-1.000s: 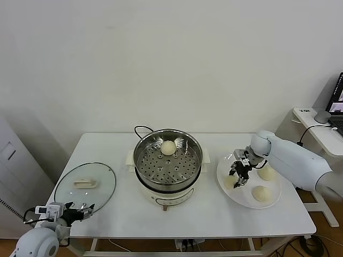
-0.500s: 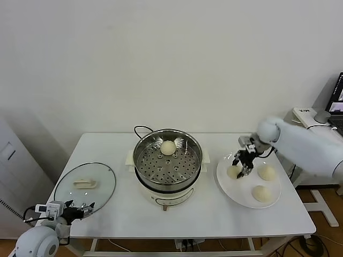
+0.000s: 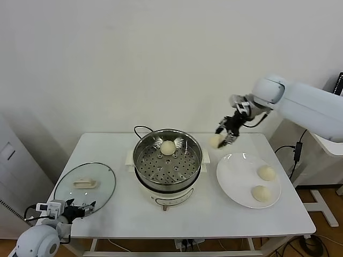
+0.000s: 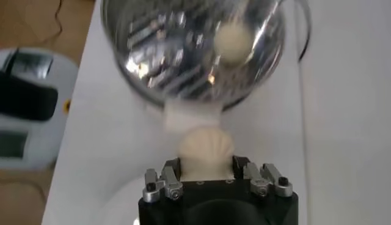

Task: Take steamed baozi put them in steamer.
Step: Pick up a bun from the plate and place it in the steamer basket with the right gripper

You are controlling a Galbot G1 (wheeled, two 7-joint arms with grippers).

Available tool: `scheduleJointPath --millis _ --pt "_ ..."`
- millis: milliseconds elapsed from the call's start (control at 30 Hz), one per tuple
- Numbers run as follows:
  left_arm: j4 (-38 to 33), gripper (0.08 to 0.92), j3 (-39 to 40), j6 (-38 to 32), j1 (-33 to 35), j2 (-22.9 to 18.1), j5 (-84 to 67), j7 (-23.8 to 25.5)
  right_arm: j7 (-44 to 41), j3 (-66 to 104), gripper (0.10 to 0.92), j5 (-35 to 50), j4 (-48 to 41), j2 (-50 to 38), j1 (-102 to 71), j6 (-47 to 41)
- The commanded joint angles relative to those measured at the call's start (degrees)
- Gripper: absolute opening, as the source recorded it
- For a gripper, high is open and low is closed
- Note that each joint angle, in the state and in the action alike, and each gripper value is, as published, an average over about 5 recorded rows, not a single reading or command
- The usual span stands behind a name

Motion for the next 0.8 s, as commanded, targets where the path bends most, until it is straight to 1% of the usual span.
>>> scheduleJointPath --millis 33,233,467,800 --pt "-0.1 0.823 0.0 0.0 0.0 0.0 0.0 0.0 9.2 -0.4 0.526 11.3 2.4 9.5 1.7 -6.6" --pt "-0.3 0.823 -0.1 0.0 0.3 0.3 0.0 0.0 14.6 1.3 0.526 12.3 1.5 14.9 -4.3 -9.2" --pt "-0.1 0.823 -0.4 -0.2 0.4 0.6 -0.2 0.0 20.5 2.1 0.526 12.5 0.7 18.5 -8.7 -11.7" --pt "-0.8 0.823 -1.2 -0.2 1.0 0.5 -0.2 0.0 24.9 2.5 0.524 8.6 -1.9 22.7 -13.1 -15.0"
